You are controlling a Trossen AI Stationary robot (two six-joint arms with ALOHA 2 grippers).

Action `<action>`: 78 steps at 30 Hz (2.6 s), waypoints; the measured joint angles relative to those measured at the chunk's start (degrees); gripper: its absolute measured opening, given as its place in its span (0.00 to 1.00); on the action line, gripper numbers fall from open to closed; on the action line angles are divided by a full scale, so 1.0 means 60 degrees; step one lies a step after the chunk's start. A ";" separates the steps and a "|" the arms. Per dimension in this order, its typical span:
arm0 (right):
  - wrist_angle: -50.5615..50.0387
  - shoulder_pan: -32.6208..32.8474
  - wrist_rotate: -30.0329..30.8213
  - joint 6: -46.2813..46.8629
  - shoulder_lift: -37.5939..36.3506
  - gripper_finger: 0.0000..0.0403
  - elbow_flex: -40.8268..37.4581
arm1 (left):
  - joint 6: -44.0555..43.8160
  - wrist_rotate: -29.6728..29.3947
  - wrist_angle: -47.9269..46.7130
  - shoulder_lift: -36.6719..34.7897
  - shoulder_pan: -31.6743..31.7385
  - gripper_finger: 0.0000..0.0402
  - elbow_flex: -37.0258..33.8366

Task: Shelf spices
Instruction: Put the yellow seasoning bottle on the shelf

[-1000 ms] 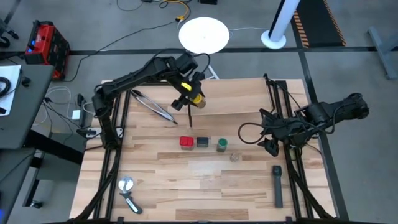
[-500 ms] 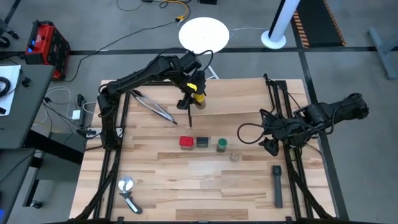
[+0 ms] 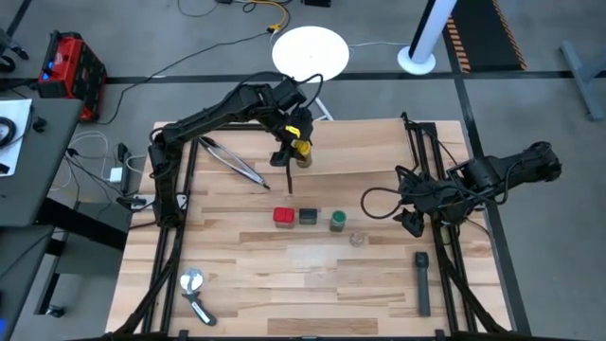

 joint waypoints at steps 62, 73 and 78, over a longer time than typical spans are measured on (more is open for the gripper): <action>0.0006 0.1708 0.1271 0.1468 0.0002 0.69 0.0000 | 0.2328 0.1001 -0.0589 0.0294 0.0411 0.49 -0.0055; 0.0011 0.1668 0.1290 0.1494 0.0001 0.69 -0.0004 | 0.2142 0.1172 -0.0522 0.0646 0.0466 0.49 -0.0051; 0.0004 0.1668 0.1286 0.1491 0.0000 0.69 -0.0004 | 0.1949 0.1124 -0.0487 0.0657 0.0475 0.51 -0.0051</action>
